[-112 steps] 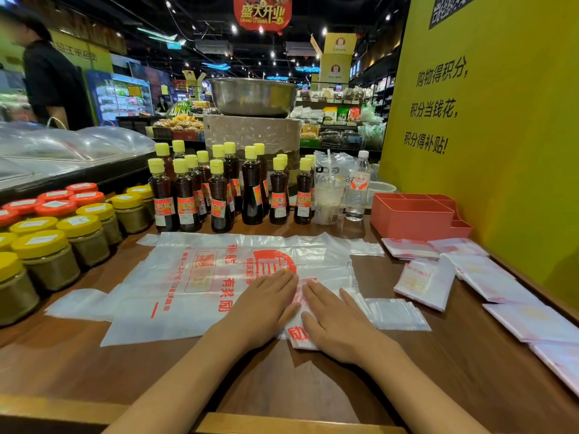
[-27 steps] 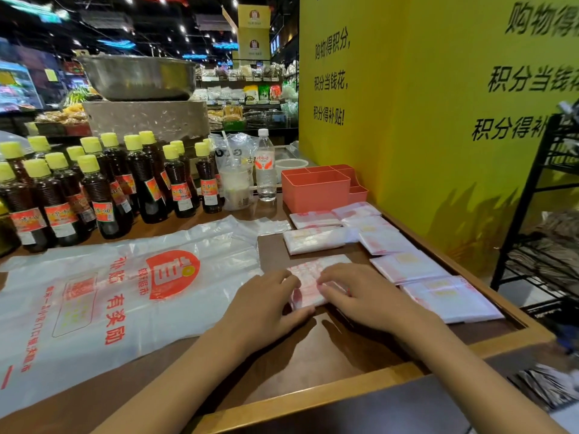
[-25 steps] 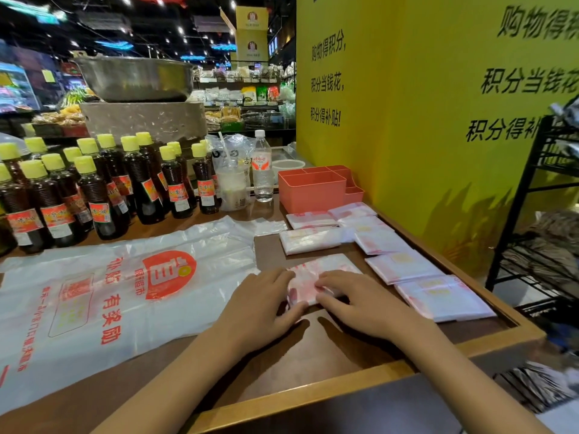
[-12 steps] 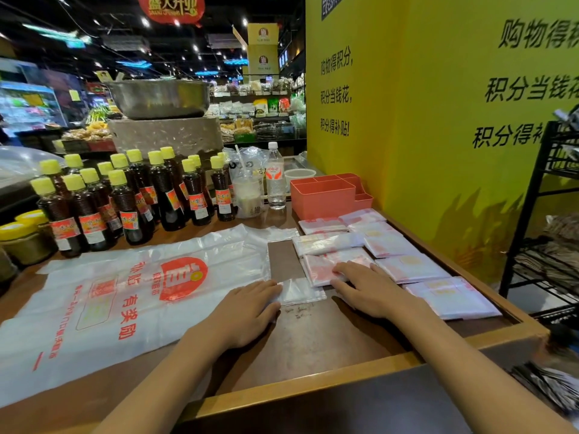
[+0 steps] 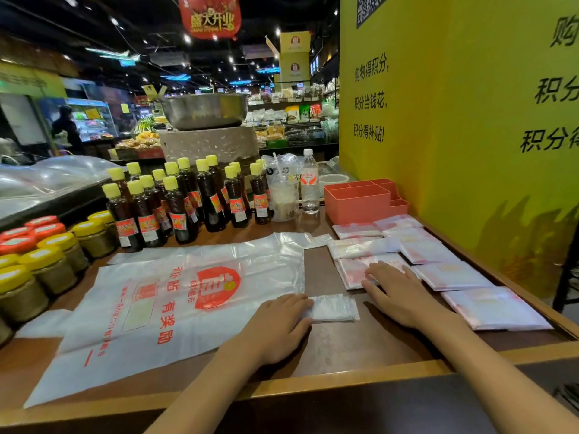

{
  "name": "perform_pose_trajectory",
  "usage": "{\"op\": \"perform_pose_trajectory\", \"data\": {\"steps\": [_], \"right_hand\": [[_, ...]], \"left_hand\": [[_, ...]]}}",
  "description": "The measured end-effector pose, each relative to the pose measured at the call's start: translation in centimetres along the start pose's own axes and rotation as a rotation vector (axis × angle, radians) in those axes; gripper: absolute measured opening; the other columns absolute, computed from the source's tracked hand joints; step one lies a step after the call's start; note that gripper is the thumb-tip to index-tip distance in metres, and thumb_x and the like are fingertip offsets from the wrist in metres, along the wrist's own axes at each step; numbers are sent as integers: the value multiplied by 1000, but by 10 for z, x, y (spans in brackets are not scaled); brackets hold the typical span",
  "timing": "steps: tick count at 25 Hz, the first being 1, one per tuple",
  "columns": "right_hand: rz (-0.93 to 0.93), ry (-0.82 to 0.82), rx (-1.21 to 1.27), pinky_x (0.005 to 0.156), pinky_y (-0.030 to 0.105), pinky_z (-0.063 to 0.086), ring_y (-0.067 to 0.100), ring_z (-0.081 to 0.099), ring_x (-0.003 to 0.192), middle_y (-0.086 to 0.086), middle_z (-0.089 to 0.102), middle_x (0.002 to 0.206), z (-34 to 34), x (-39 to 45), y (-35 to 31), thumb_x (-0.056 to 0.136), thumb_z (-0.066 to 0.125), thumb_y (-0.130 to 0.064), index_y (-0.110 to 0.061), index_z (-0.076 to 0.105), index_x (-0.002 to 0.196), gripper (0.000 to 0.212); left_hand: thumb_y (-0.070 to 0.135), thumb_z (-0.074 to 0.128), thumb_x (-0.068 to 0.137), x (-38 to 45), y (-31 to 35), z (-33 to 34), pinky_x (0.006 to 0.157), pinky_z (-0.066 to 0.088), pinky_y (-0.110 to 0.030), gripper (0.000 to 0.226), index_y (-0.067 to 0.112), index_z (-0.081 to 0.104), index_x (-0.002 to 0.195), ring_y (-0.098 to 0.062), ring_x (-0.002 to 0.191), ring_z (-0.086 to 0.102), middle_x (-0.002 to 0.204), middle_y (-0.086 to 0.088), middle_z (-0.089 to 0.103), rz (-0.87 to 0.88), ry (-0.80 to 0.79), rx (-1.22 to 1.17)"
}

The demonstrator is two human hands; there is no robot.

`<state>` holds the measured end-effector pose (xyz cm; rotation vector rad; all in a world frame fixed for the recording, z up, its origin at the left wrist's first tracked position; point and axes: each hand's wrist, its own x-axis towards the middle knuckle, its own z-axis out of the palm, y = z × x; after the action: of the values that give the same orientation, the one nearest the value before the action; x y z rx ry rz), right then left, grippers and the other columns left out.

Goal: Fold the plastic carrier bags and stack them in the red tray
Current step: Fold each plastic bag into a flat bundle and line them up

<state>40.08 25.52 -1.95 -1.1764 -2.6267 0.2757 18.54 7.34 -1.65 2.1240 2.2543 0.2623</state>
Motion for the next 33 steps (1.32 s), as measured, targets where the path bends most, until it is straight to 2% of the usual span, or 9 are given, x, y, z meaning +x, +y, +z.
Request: {"op": "perform_pose_trajectory", "data": {"steps": [3, 6, 9, 12, 15, 19, 25, 29, 33], "right_hand": [[-11, 49, 94, 125, 42, 7, 13, 21, 151, -6, 31, 162, 0, 1, -27, 106, 33, -46, -28, 36, 151, 49], [-164, 68, 260, 121, 36, 20, 14, 30, 147, -10, 36, 157, 4, 2, -73, 101, 50, -38, -33, 39, 148, 49], [-302, -77, 355, 115, 31, 27, 9, 32, 142, -19, 34, 155, 8, -8, -127, 94, 61, -43, -43, 38, 148, 58], [-384, -219, 292, 116, 35, 32, 6, 36, 139, -22, 37, 154, 27, -12, -164, 84, 68, -58, -48, 42, 143, 66], [-330, -193, 376, 114, 31, 35, 4, 43, 134, -19, 46, 149, 48, -14, -177, 83, 69, -61, -43, 52, 138, 60], [-397, -44, 226, 104, 27, 43, 6, 54, 122, -18, 60, 134, 48, -18, -180, 91, 62, -57, -35, 65, 126, 41], [-392, -45, 175, 86, 32, 52, 5, 61, 96, -13, 69, 103, 46, -21, -184, 99, 48, -53, -28, 71, 103, 34], [-367, 23, 65, 76, 29, 44, 11, 56, 83, -10, 59, 86, 46, -23, -185, 106, 36, -43, -22, 58, 86, 36], [-346, 82, 32, 71, 27, 38, 14, 54, 79, -9, 57, 85, 39, -28, -189, 108, 33, -40, -24, 53, 88, 32]], "left_hand": [[49, 30, 106, -15, -8, -3, 125, 4, -35, 54, 35, 20, 157, -10, 153, 2, 166, 11, 9, 24, 38, 29], [59, 40, 100, -40, -35, -13, 120, -2, -29, 65, 40, 15, 157, -7, 152, -5, 166, 15, 1, -20, 104, -8], [65, 53, 91, -79, -76, -28, 119, 3, -29, 76, 42, 19, 155, -8, 152, 5, 165, 16, 7, -119, 95, -49], [72, 60, 82, -130, -129, -39, 120, 25, -35, 78, 46, 29, 148, -3, 141, 27, 158, 19, 28, -272, 60, -150], [79, 61, 76, -163, -161, -37, 116, 29, -33, 77, 50, 37, 143, -3, 140, 31, 156, 22, 31, -417, 31, -284], [82, 60, 73, -167, -156, -33, 112, 33, -29, 77, 49, 43, 141, 1, 134, 36, 151, 26, 38, -400, 108, -291], [81, 55, 75, -170, -149, -36, 106, 37, -25, 73, 47, 47, 138, -1, 130, 43, 147, 22, 46, -406, 121, -257], [85, 52, 73, -170, -145, -41, 107, 40, -26, 82, 46, 42, 144, -1, 130, 44, 147, 21, 47, -372, 97, -210], [80, 49, 75, -167, -140, -46, 105, 40, -25, 76, 44, 46, 141, -2, 128, 46, 145, 20, 49, -365, 49, -165]]}}
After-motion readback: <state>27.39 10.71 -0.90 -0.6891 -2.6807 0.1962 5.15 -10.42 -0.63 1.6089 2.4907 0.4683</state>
